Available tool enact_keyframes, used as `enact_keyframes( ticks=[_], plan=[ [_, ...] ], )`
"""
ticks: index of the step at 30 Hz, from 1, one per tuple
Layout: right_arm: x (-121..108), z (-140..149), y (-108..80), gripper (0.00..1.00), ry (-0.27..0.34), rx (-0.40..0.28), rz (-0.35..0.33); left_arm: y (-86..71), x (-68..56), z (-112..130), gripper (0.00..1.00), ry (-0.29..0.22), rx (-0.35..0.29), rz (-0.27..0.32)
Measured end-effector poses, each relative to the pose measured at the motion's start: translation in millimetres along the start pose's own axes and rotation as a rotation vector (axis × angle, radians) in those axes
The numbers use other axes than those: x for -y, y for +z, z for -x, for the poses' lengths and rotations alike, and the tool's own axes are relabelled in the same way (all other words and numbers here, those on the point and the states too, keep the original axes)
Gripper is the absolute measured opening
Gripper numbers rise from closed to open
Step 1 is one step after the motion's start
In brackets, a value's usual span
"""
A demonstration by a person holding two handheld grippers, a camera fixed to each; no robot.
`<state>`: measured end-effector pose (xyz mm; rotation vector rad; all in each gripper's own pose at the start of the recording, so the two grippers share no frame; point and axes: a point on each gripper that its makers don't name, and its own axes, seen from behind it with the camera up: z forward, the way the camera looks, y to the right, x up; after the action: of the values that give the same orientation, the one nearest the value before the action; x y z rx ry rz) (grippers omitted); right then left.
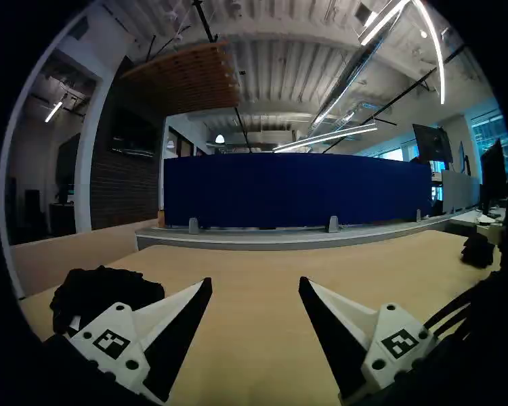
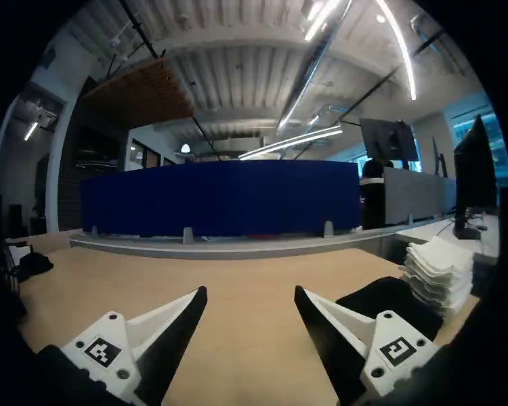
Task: Fold towel
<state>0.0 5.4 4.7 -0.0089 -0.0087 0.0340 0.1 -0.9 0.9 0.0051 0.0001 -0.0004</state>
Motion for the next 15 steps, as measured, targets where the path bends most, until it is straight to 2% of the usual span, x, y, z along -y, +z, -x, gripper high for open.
enact_keyframes(
  ticks=[15],
  plan=[
    [9.5,0.9,-4.6,1.00,-0.035,-0.007,-0.021,0.4,0.3,-1.0,0.95,0.000,0.000,0.000]
  ],
)
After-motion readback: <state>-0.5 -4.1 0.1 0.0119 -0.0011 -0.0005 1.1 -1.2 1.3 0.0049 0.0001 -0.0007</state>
